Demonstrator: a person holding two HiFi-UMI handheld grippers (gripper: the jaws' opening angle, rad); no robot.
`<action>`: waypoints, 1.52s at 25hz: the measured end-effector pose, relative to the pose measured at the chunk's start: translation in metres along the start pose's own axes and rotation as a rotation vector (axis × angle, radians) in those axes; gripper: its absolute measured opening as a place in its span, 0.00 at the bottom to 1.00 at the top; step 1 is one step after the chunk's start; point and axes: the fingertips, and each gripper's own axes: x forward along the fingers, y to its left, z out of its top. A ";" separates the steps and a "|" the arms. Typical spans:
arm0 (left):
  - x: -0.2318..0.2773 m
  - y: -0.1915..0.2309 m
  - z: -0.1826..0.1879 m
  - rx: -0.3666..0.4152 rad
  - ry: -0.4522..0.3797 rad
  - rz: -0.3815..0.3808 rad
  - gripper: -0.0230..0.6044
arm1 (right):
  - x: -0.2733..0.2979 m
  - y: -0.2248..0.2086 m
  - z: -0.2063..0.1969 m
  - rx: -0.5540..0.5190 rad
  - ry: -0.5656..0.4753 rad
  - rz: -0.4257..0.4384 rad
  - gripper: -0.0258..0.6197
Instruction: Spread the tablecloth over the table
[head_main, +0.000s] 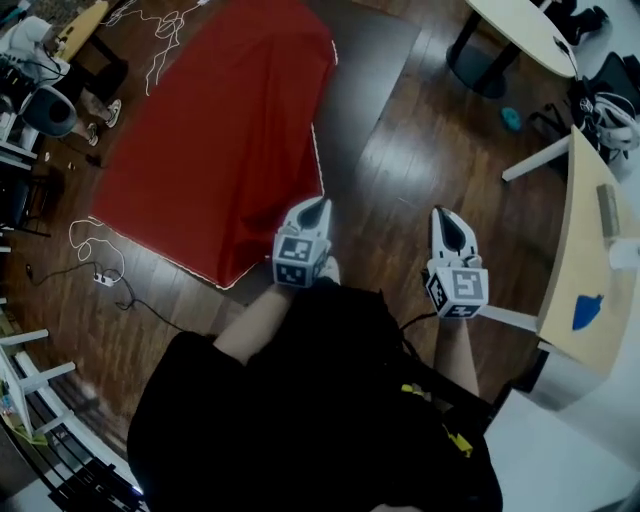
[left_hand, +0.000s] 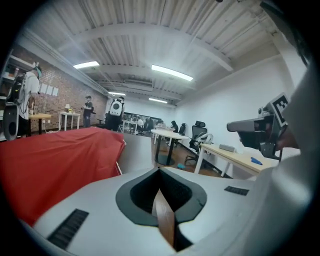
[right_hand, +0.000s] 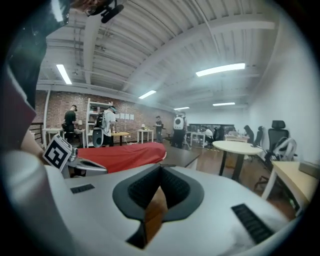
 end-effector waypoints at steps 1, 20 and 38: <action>0.007 0.010 0.009 0.004 -0.014 0.022 0.03 | 0.024 0.001 0.013 -0.022 -0.010 0.038 0.05; 0.080 0.102 -0.011 -0.094 0.259 0.450 0.05 | 0.369 0.065 -0.003 -0.421 0.185 0.809 0.05; 0.133 0.122 -0.072 -0.283 0.732 0.509 0.25 | 0.497 -0.012 -0.016 -0.648 0.250 0.950 0.05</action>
